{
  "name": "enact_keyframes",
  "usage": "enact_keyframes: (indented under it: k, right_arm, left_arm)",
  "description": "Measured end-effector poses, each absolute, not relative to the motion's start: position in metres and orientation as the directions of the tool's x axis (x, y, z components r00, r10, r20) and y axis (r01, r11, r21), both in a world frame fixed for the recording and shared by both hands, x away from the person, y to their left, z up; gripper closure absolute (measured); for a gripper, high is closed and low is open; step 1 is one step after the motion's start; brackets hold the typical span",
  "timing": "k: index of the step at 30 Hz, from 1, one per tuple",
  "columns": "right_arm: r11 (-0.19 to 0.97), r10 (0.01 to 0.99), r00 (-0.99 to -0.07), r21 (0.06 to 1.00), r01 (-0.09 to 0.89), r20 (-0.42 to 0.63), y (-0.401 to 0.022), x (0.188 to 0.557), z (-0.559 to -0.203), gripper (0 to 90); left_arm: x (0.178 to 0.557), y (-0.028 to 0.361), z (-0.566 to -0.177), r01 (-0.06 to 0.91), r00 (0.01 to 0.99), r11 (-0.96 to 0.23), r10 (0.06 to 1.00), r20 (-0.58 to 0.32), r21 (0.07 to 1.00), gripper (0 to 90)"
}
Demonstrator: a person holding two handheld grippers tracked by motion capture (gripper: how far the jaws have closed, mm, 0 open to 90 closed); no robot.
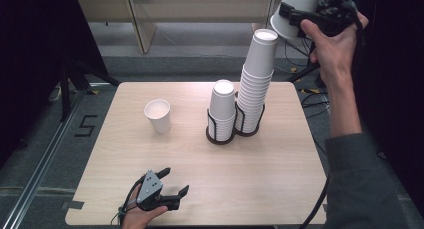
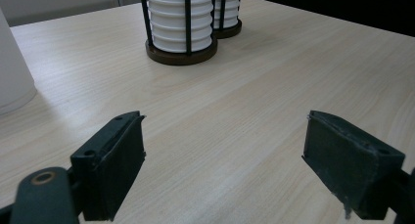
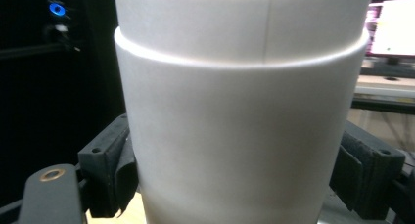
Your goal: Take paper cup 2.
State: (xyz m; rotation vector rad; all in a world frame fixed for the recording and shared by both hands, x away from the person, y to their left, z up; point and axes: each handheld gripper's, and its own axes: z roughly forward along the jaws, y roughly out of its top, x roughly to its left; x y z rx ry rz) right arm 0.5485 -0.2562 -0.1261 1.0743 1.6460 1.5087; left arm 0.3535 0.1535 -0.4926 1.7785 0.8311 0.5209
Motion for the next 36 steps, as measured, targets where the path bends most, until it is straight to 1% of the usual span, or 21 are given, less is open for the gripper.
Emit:
enact_keyframes:
  k: [3,6,9,11,17,18,24,25,29,30,34,36]
  right_arm:
    - [0.013,0.898,-0.437,0.988,0.155,0.056,-0.27,0.542,-0.135,17.3]
    - [0.005,0.904,-0.422,0.984,0.179,0.072,-0.284,0.536,-0.149,17.3]
    - [0.017,0.906,-0.419,0.982,0.189,0.065,-0.298,0.531,-0.166,17.3]
    - [0.026,0.909,-0.411,0.976,0.217,0.067,-0.302,0.527,-0.177,17.3]
    - [0.03,0.909,-0.408,0.966,0.255,0.079,-0.311,0.513,-0.213,17.3]
    - [0.043,0.91,-0.41,0.967,0.252,0.066,-0.312,0.511,-0.219,17.3]
    - [0.039,0.879,-0.466,0.959,0.28,0.1,-0.301,0.486,-0.257,17.2]
    - [0.051,0.873,-0.479,0.96,0.274,0.091,-0.299,0.482,-0.263,17.3]
    - [0.038,0.838,-0.531,0.957,0.287,0.126,-0.284,0.465,-0.287,17.3]
    - [0.049,0.832,-0.543,0.96,0.275,0.113,-0.28,0.462,-0.293,17.3]
    - [0.034,0.803,-0.577,0.956,0.293,0.148,-0.263,0.449,-0.318,17.3]
    - [0.048,0.795,-0.589,0.953,0.298,0.144,-0.256,0.446,-0.328,17.3]
  left_arm:
    - [0.353,0.154,-0.492,0.288,0.665,-0.2,0.745,-0.046,0.937,14.5]
    - [0.353,0.154,-0.492,0.291,0.662,-0.199,0.748,-0.047,0.936,14.5]
    - [0.354,0.154,-0.493,0.29,0.663,-0.193,0.747,-0.051,0.937,14.5]
    - [0.355,0.154,-0.493,0.287,0.664,-0.192,0.746,-0.05,0.938,14.5]
    - [0.354,0.154,-0.493,0.283,0.667,-0.198,0.744,-0.045,0.939,14.5]
    - [0.354,0.154,-0.493,0.282,0.667,-0.197,0.744,-0.045,0.939,14.5]
    - [0.355,0.154,-0.493,0.279,0.672,-0.182,0.738,-0.056,0.943,14.4]
    - [0.354,0.154,-0.493,0.28,0.672,-0.185,0.739,-0.055,0.942,14.5]
    - [0.355,0.153,-0.494,0.271,0.669,-0.173,0.741,-0.056,0.947,14.5]
    - [0.355,0.154,-0.494,0.271,0.669,-0.176,0.741,-0.054,0.946,14.5]
    - [0.357,0.154,-0.494,0.266,0.666,-0.162,0.743,-0.06,0.95,14.5]
    - [0.359,0.154,-0.495,0.261,0.668,-0.15,0.741,-0.066,0.954,14.5]
